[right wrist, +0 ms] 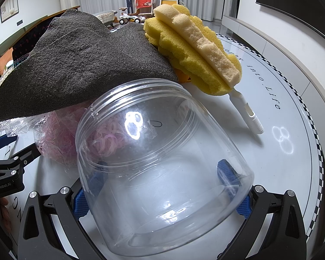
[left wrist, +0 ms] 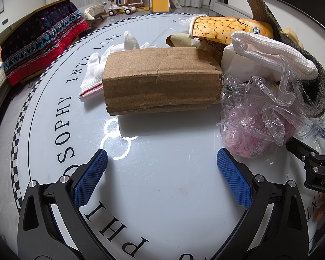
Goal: Collect trash
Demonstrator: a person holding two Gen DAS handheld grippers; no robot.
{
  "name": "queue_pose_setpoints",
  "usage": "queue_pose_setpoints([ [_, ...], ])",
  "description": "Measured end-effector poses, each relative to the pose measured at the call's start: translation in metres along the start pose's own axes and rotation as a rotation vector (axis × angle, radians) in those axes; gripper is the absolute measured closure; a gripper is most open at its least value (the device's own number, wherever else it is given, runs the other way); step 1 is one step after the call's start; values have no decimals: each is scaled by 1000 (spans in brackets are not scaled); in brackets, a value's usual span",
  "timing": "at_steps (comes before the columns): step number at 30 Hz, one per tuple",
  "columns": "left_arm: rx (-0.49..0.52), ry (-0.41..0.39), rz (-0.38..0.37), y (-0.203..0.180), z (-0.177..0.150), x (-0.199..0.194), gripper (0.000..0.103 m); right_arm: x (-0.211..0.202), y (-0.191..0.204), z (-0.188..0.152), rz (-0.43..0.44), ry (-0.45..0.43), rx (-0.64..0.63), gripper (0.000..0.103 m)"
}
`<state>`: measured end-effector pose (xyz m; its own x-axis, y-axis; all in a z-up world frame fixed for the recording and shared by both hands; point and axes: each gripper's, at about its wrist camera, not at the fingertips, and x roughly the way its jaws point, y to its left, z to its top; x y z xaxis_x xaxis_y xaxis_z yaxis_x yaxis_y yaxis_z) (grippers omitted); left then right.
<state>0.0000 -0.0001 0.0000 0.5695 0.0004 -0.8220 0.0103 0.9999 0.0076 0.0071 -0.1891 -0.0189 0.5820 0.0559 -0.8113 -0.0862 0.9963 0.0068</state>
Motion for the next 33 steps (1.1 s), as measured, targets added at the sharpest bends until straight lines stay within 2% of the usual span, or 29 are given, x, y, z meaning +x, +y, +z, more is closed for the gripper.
queue_pose_setpoints([
  [10,-1,0,-1,0,0,0,6,0,0,0,1,0,0,3],
  [13,-13,4,-27,5,-1,-4,6,-2,0,-1,14,14,-7,3],
  [19,-28,-34,-82,30,-15,-40,6,-36,9,-4,67,-4,-58,3],
  [27,-10,-93,-108,46,6,-85,6,-93,3,-1,159,-42,-113,3],
  [31,-10,-126,-107,55,16,-101,6,-103,-3,5,182,-38,-140,3],
  [33,-12,-133,-113,62,20,-106,6,-104,-1,8,222,-30,-147,3],
])
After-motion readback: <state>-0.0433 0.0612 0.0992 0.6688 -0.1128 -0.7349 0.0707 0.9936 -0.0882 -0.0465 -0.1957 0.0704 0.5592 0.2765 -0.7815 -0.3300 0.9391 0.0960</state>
